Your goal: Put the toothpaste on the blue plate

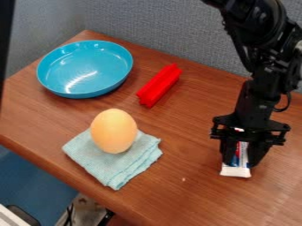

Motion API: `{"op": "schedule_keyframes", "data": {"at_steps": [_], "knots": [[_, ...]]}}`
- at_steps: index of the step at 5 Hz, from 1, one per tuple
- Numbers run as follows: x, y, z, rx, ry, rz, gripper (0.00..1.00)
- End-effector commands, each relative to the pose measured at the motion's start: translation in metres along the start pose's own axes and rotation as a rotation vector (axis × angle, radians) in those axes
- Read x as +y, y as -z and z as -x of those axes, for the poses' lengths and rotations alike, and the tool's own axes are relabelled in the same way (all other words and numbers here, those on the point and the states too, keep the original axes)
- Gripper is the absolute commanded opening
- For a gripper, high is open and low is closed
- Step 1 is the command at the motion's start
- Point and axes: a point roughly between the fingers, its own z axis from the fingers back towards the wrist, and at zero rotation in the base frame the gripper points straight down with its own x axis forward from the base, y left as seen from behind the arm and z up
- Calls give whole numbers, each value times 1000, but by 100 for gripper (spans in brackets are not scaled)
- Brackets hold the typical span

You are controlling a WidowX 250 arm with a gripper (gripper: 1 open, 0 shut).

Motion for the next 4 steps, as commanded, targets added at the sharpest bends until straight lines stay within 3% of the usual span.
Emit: {"op": "schedule_keyframes", "data": {"at_steps": [1,4], "knots": [[-3,-26,2,-50,29,50,0],[-3,-43,3,-47,64,63,0]]}}
